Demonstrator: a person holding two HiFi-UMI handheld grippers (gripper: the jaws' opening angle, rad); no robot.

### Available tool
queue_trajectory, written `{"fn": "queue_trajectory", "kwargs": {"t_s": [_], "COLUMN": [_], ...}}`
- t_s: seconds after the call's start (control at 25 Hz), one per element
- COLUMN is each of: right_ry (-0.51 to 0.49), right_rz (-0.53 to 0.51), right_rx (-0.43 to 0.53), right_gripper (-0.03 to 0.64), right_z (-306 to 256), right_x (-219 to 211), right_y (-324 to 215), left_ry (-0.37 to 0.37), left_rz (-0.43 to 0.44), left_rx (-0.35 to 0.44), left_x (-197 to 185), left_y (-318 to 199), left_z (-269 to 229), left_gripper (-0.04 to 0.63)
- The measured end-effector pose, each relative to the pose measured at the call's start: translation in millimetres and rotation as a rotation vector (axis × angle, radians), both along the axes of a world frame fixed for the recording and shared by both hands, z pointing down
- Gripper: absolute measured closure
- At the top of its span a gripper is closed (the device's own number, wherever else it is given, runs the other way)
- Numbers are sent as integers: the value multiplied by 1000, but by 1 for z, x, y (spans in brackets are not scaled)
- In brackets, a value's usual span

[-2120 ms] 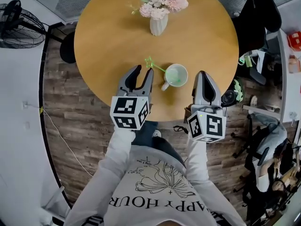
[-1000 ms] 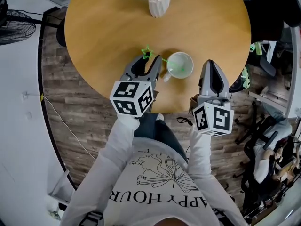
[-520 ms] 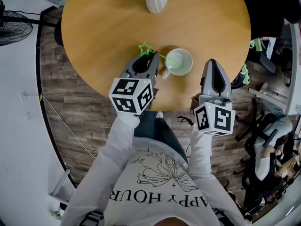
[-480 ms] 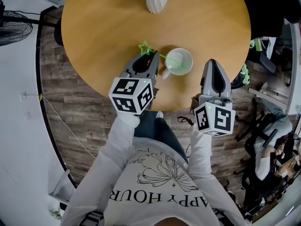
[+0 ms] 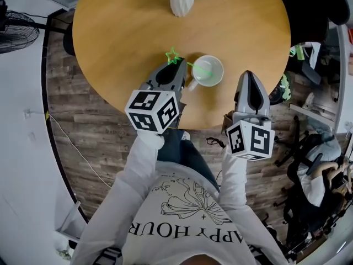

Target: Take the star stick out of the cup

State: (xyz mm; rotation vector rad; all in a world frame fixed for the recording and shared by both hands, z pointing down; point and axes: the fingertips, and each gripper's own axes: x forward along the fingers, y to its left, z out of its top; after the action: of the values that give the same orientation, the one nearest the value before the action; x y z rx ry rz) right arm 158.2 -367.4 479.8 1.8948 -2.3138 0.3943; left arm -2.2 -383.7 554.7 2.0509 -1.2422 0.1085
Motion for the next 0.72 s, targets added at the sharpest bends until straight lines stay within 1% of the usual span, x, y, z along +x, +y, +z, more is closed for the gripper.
{"fn": "queue_trajectory", "kwargs": {"t_s": [0.4,0.72], "right_ry": [-14,-25], "right_rz": [3,-12], "right_rx": [57,116], "right_gripper": [607,607], "right_z": [-31,-59], "right_x": [3,1], "right_y": [13,29], "left_ry": [8,8], "left_rz": [22,7], "left_rx": [62,129], "left_x": [7,5], "left_y": [16,35], "left_z": [-38,-74], "left_gripper": [574,574]}}
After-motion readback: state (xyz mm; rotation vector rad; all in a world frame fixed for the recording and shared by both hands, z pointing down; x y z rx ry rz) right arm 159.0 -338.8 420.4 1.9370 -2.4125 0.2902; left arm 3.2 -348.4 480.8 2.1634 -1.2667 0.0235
